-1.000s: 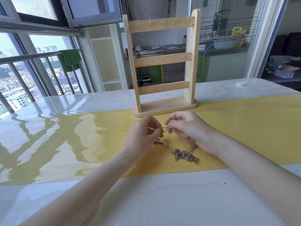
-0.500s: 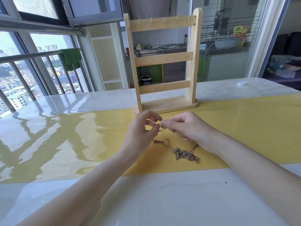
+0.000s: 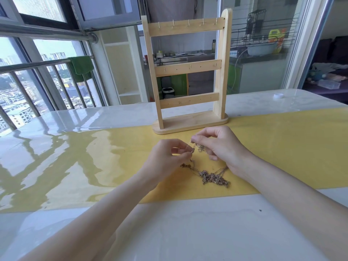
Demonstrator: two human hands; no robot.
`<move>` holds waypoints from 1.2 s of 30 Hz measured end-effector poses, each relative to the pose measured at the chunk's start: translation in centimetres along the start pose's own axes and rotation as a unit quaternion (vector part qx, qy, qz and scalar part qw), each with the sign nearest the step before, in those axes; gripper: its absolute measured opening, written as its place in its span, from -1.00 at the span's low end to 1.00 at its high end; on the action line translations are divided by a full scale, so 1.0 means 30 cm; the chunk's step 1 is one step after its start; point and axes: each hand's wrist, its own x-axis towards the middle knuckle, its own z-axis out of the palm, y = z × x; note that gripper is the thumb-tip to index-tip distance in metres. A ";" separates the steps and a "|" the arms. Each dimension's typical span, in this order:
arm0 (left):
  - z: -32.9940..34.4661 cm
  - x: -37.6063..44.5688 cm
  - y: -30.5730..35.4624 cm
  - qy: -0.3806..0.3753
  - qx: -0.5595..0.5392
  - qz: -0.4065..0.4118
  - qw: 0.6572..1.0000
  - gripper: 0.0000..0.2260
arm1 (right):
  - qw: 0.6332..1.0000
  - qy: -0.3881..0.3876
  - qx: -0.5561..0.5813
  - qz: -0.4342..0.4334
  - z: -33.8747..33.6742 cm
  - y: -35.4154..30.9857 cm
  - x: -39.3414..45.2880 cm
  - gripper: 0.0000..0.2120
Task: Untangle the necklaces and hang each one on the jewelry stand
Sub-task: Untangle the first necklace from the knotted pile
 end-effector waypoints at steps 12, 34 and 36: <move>-0.006 -0.011 0.018 0.020 -0.049 0.010 0.999 -0.88 | 0.999 -0.033 0.022 -0.017 -0.006 -0.005 -0.001 -0.95; -0.017 -0.017 0.025 -0.009 -0.138 -0.044 0.989 -0.92 | 0.997 -0.037 0.063 -0.037 -0.008 -0.005 -0.003 -0.94; -0.018 -0.016 0.025 -0.014 -0.155 -0.046 0.987 -0.92 | 0.997 -0.045 0.060 -0.036 -0.006 -0.005 -0.003 -0.94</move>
